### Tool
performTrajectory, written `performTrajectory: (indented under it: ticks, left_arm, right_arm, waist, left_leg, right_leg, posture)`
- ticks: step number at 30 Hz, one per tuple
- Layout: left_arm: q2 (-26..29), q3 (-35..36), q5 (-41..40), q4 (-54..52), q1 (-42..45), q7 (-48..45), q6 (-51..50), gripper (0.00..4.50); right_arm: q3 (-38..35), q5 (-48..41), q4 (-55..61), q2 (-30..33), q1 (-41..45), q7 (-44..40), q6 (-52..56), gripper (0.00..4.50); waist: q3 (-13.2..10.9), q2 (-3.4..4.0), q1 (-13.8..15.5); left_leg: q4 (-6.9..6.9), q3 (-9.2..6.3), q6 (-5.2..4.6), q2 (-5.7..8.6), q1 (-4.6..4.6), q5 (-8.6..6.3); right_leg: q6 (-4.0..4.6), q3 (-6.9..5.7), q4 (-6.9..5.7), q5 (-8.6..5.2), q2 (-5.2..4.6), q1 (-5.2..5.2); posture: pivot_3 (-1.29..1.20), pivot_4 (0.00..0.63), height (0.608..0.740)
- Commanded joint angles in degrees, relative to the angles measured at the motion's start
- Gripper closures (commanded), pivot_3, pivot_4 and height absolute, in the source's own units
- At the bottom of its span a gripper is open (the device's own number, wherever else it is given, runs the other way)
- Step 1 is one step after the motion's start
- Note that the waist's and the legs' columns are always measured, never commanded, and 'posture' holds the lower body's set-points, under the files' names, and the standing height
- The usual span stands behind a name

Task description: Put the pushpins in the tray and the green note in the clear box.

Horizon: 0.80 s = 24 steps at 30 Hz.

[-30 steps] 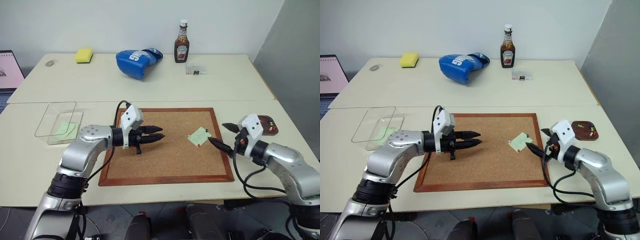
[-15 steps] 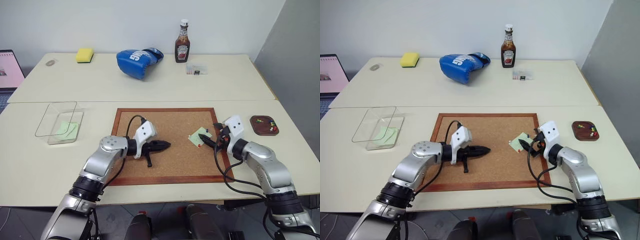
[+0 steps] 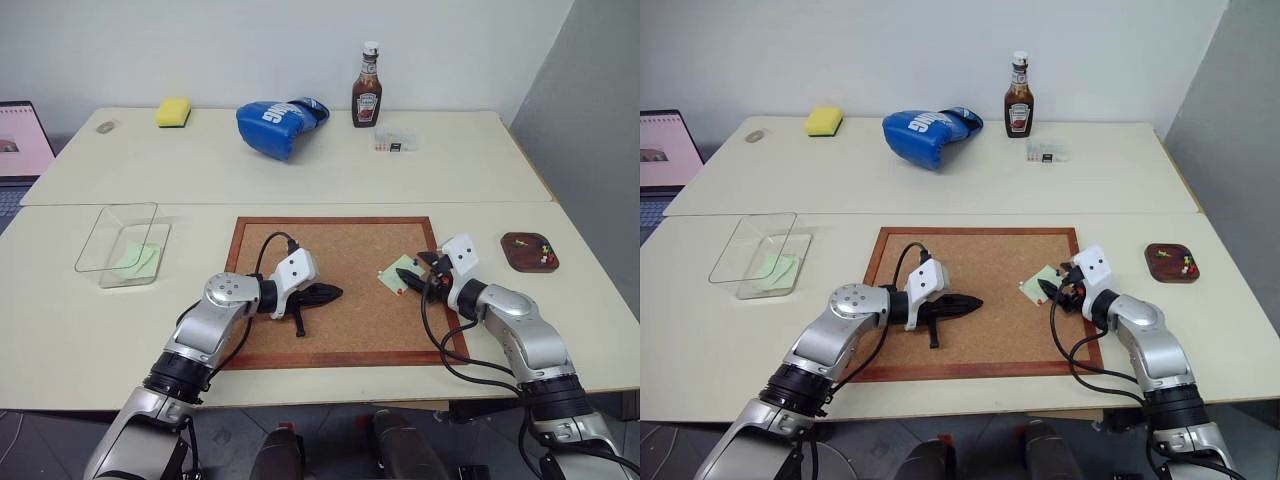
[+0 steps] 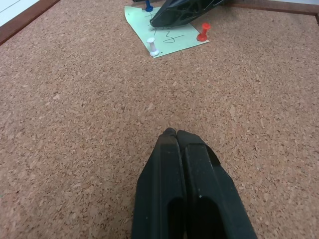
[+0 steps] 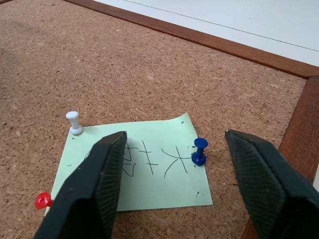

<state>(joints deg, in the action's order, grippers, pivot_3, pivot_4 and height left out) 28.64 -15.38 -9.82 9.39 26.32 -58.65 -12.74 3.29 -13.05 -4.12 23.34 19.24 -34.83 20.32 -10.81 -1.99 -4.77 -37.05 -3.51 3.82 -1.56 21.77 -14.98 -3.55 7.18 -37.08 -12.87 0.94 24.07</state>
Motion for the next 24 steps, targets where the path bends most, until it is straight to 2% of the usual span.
performTrajectory:
  ticks: [1,3,13,24]
  left_arm:
    - [-0.23,-0.49,1.15,-0.06,-1.22,0.46,-1.17,4.5]
    - [-0.29,-0.49,1.18,-0.22,-1.33,0.72,-1.25,4.5]
    - [-0.51,-0.89,1.11,-0.98,-1.56,0.5,-1.7,4.5]
    - [-0.43,-1.44,1.64,-0.67,-1.25,0.39,-2.44,4.5]
  right_arm:
    - [-1.06,-0.09,0.39,0.18,1.67,-0.73,-1.55,2.17]
    - [-1.22,-0.08,0.33,0.18,1.75,-0.74,-1.59,2.45]
    - [-2.39,-0.02,-0.23,-0.02,2.02,-0.32,-2.32,4.48]
    - [-4.17,-1.8,4.96,-0.21,2.4,0.74,-0.79,4.48]
  waist:
    - [0.01,0.02,0.0]
    - [0.02,0.03,0.0]
    - [0.03,0.05,0.01]
    - [0.03,0.06,0.02]
  left_leg:
    - [-0.01,0.0,0.0,0.0,0.0,0.0]
    - [-0.01,0.0,0.0,0.0,0.0,0.0]
    - [0.01,-0.01,0.0,0.01,0.0,0.0]
    - [0.0,-0.02,0.0,0.02,0.01,0.0]
  right_leg:
    - [0.0,0.0,-0.01,0.0,0.0,0.0]
    - [0.0,0.0,-0.01,0.0,0.0,0.0]
    - [0.0,-0.01,0.0,0.0,0.0,0.0]
    - [0.0,0.0,0.0,0.0,0.0,0.0]
  posture:
    - [0.0,0.15,0.74]
    - [0.0,0.15,0.74]
    - [0.0,0.15,0.74]
    - [0.0,0.15,0.74]
